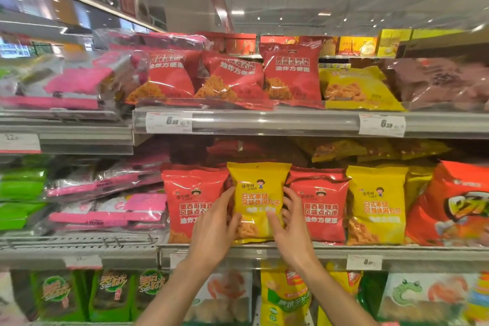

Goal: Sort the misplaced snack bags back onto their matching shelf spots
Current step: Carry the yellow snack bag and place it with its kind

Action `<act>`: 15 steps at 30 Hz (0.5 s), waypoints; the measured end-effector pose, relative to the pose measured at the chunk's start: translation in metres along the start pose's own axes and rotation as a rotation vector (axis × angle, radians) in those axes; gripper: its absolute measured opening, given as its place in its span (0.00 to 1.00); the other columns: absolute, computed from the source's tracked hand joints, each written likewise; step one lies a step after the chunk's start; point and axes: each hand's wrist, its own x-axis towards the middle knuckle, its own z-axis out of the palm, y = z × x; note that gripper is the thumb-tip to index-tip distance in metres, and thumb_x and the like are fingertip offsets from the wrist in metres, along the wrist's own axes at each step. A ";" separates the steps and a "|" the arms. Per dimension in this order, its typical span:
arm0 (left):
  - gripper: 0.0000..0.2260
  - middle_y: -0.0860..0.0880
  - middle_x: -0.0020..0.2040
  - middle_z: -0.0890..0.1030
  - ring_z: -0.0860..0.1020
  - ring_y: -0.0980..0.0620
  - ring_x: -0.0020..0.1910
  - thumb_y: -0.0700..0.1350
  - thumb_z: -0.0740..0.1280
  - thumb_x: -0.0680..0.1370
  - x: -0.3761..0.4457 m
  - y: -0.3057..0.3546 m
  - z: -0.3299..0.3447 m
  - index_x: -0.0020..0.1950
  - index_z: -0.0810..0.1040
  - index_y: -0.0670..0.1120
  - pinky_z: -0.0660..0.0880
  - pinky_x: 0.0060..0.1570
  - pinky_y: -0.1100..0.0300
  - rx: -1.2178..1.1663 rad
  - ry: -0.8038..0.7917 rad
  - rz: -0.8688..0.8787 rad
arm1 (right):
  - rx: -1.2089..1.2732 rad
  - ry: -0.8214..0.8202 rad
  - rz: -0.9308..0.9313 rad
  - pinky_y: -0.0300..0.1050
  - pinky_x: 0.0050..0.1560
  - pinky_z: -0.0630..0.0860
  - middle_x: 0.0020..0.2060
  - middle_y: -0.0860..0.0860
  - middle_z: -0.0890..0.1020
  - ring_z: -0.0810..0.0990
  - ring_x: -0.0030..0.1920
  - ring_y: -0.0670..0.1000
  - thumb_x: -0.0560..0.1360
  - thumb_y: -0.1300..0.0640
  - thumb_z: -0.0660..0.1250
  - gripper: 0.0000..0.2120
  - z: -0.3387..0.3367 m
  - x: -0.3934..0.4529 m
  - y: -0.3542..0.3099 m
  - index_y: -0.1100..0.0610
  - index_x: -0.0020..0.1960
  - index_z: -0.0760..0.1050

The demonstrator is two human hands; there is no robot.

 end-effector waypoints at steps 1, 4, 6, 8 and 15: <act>0.28 0.55 0.64 0.81 0.84 0.54 0.48 0.48 0.69 0.80 0.000 0.000 0.001 0.78 0.64 0.54 0.81 0.49 0.50 0.010 -0.011 0.000 | -0.023 -0.014 0.008 0.47 0.68 0.75 0.67 0.43 0.75 0.77 0.65 0.44 0.81 0.52 0.67 0.27 0.000 0.000 0.001 0.42 0.75 0.58; 0.28 0.52 0.62 0.82 0.84 0.50 0.51 0.47 0.68 0.80 -0.004 -0.003 0.004 0.78 0.63 0.55 0.80 0.48 0.49 0.053 -0.065 0.005 | -0.098 -0.082 0.048 0.44 0.69 0.73 0.66 0.42 0.75 0.76 0.65 0.42 0.81 0.55 0.67 0.29 -0.005 -0.006 0.002 0.42 0.76 0.58; 0.28 0.52 0.61 0.83 0.85 0.50 0.49 0.49 0.68 0.80 -0.006 -0.005 0.005 0.79 0.61 0.55 0.81 0.47 0.49 0.038 -0.083 -0.007 | -0.126 -0.129 0.066 0.38 0.68 0.71 0.64 0.39 0.73 0.73 0.65 0.41 0.81 0.55 0.67 0.31 -0.010 -0.008 -0.001 0.43 0.78 0.56; 0.29 0.53 0.59 0.84 0.85 0.53 0.48 0.51 0.67 0.80 -0.007 -0.006 0.005 0.79 0.61 0.55 0.82 0.47 0.48 -0.001 -0.093 -0.014 | -0.142 -0.171 0.096 0.40 0.70 0.70 0.65 0.40 0.72 0.72 0.68 0.43 0.81 0.53 0.67 0.33 -0.016 -0.007 -0.002 0.44 0.80 0.55; 0.27 0.58 0.64 0.80 0.83 0.60 0.55 0.53 0.67 0.81 -0.020 -0.010 0.004 0.79 0.64 0.54 0.81 0.54 0.56 -0.168 -0.058 -0.032 | -0.090 -0.208 0.152 0.41 0.66 0.76 0.65 0.45 0.78 0.78 0.65 0.45 0.80 0.56 0.68 0.22 -0.045 -0.009 -0.005 0.49 0.72 0.70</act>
